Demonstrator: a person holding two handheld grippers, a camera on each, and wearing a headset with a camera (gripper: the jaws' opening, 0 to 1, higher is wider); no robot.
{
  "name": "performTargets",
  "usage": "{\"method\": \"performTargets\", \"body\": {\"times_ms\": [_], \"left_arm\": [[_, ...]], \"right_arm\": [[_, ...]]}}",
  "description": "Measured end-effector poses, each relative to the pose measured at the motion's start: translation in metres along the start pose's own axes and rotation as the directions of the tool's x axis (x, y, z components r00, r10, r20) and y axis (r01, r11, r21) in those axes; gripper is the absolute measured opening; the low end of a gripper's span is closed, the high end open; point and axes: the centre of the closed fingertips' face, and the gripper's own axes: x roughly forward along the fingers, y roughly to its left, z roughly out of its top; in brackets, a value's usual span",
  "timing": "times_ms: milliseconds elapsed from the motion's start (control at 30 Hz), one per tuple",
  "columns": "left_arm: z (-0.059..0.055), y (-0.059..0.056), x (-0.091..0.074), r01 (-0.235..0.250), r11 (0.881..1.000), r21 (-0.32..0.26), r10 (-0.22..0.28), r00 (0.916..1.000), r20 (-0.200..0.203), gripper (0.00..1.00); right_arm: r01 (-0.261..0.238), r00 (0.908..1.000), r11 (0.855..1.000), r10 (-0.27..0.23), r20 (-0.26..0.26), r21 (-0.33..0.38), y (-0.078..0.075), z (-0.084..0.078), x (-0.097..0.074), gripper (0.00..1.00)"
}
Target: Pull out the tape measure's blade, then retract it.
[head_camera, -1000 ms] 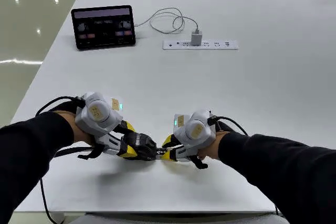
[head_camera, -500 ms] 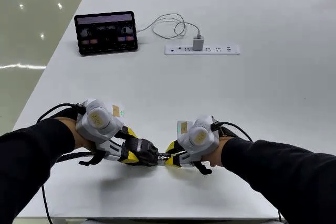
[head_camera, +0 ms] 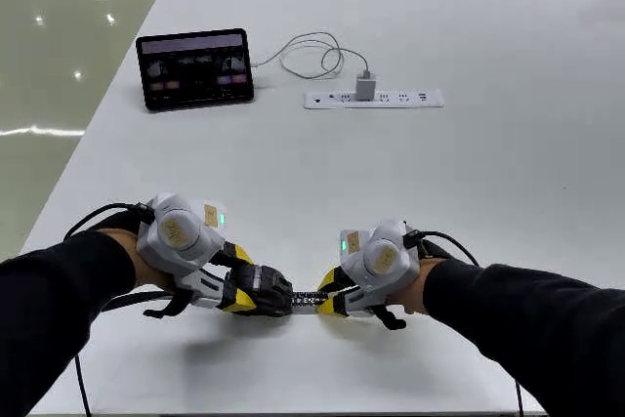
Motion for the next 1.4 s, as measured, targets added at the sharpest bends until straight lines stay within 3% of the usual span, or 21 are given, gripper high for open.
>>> {"method": "performTargets", "body": {"times_ms": [1400], "left_arm": [[0.0, -0.001, 0.001, -0.008, 1.0, 0.005, 0.008, 0.9999, -0.007, 0.28]], "right_arm": [[0.018, 0.9998, 0.998, -0.018, -0.001, 0.052, -0.002, -0.024, -0.022, 0.09]]}}
